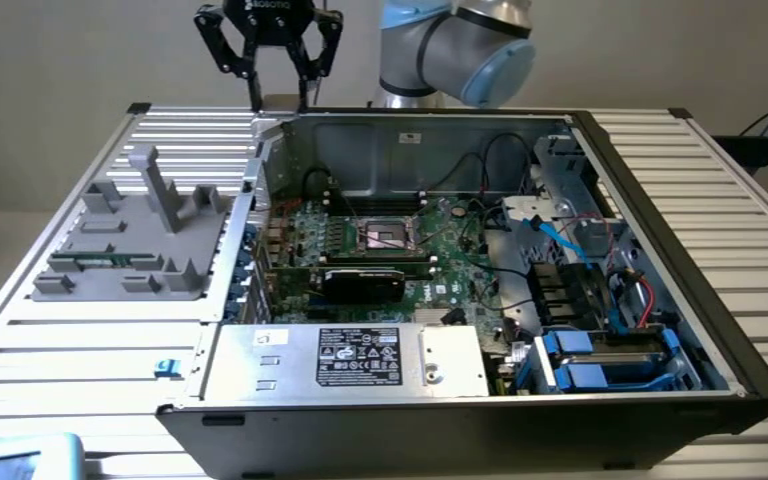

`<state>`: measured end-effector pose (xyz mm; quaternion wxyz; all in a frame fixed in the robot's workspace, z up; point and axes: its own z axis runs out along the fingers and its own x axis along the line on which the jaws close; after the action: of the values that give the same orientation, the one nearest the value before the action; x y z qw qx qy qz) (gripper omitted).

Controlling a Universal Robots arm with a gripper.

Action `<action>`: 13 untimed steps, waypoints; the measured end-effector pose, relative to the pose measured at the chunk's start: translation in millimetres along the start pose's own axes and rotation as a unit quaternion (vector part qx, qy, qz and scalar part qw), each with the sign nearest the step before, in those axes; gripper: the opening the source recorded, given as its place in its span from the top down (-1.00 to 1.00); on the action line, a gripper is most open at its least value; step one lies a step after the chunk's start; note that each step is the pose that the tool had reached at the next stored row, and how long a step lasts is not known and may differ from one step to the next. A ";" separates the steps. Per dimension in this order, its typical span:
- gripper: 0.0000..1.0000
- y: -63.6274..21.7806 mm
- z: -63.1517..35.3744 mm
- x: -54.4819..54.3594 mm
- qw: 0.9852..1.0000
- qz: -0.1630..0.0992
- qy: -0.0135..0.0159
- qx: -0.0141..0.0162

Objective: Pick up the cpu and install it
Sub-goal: 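Pick up the cpu and move it towards the insertion slot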

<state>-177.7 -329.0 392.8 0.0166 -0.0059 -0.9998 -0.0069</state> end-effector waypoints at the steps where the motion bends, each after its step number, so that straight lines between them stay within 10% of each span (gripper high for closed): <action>1: -0.11 -0.1 -0.1 -2.4 1.000 0.000 0.000 0.000; 13: -0.11 -1.4 -1.1 -31.8 1.000 0.000 0.000 0.000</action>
<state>-145.8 -330.8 392.8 0.0167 -0.0059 -0.9998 -0.0069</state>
